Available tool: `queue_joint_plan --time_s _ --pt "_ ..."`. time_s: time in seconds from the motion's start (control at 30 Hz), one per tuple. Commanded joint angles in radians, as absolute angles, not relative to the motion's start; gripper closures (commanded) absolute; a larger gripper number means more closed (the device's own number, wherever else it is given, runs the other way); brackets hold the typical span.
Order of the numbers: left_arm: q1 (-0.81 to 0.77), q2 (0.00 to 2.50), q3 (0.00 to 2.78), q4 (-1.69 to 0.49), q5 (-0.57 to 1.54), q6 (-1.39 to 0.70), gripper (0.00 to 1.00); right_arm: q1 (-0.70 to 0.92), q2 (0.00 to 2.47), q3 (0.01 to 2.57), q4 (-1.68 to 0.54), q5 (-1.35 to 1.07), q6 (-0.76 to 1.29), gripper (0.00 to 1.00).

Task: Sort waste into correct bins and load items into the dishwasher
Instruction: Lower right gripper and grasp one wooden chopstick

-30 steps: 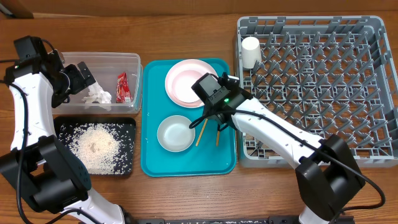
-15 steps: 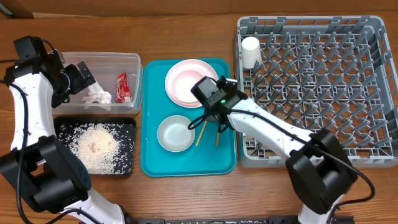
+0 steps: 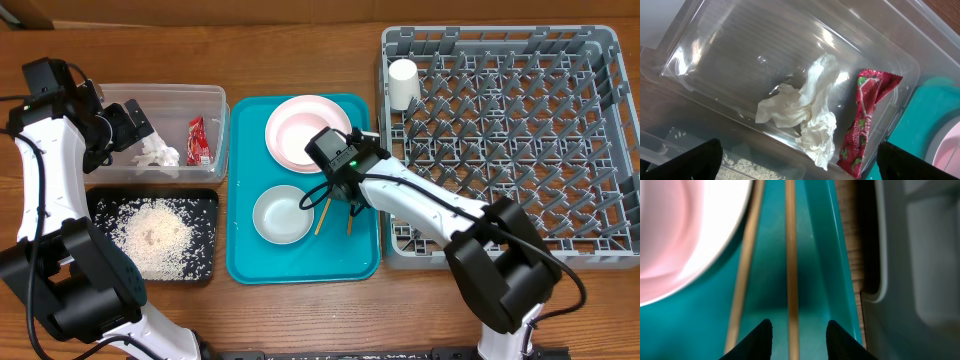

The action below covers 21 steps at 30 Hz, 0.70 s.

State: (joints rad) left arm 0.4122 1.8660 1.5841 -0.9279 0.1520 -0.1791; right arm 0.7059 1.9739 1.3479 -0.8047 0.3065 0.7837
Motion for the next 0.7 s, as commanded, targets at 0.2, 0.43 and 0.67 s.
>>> queue_joint_plan --time_s 0.2,0.43,0.67 --pt "0.405 1.832 1.6 -0.93 0.146 -0.16 0.0 0.706 2.0 1.344 -0.79 0.312 0.752 0.65" --pt "0.405 1.832 1.6 -0.931 0.146 -0.16 0.0 0.706 2.033 1.344 -0.782 0.302 0.752 0.71" --pt "0.405 1.832 1.6 -0.93 0.146 -0.16 0.0 0.706 2.049 1.343 -0.763 0.302 0.751 0.76"
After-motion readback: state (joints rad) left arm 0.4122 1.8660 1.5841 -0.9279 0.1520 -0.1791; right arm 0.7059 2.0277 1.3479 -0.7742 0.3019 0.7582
